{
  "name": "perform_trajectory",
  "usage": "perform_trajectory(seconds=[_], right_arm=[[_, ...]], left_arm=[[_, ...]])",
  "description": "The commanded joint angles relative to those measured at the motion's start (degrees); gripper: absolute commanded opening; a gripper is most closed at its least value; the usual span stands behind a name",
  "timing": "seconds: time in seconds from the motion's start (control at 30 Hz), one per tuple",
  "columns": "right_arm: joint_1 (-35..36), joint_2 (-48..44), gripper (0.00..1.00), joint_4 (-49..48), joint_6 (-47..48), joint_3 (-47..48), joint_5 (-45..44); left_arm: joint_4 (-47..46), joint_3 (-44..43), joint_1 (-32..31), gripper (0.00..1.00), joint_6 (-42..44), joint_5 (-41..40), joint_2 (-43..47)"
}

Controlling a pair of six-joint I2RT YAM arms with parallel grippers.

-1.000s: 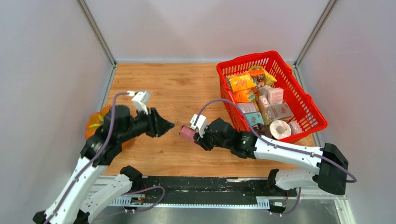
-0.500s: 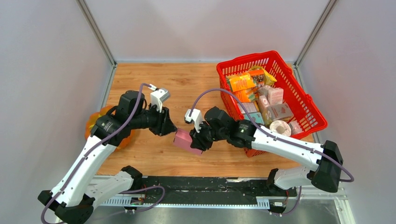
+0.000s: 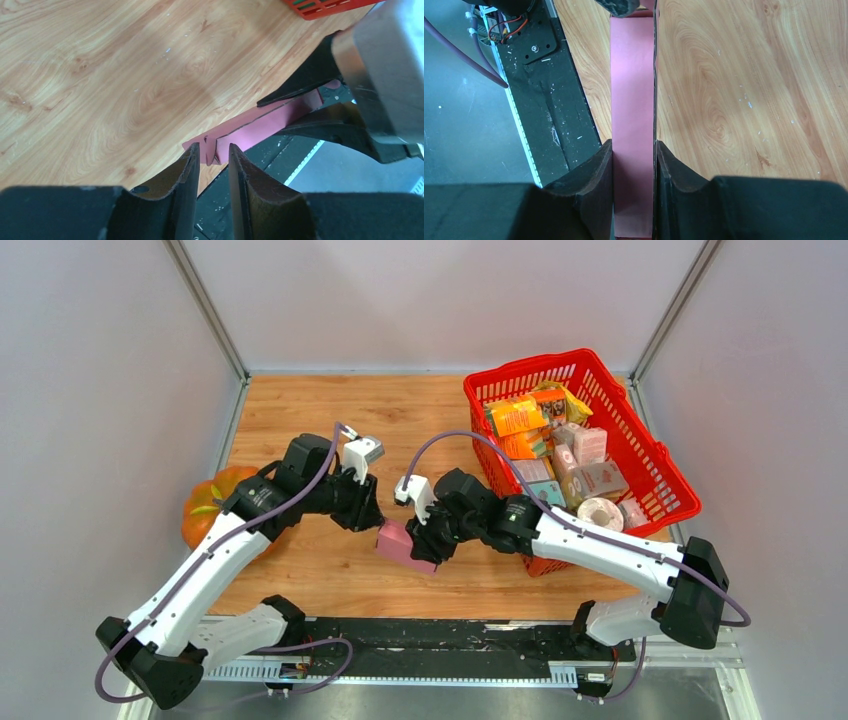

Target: Fold the paper box

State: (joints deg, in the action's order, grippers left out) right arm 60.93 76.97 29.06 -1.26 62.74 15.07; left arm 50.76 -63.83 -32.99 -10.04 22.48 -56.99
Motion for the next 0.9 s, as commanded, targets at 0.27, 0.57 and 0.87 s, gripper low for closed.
perform_trajectory(seconds=[0.27, 0.57, 0.87], right_arm=[[-0.5, 0.3, 0.21, -2.0, 0.1, 2.0, 2.0], [-0.5, 3.4, 0.19, -4.4, -3.2, 2.6, -2.9], [-0.5, 11.6, 0.13, -11.1, -0.7, 1.4, -13.8]], left_arm=[[-3.7, 0.4, -1.2, 0.16, 2.8, -0.9, -2.3], [-7.6, 4.6, -5.1, 0.00, -0.7, -9.9, -2.5], [-28.8, 21.8, -6.0, 0.00, -12.8, -21.4, 1.2]])
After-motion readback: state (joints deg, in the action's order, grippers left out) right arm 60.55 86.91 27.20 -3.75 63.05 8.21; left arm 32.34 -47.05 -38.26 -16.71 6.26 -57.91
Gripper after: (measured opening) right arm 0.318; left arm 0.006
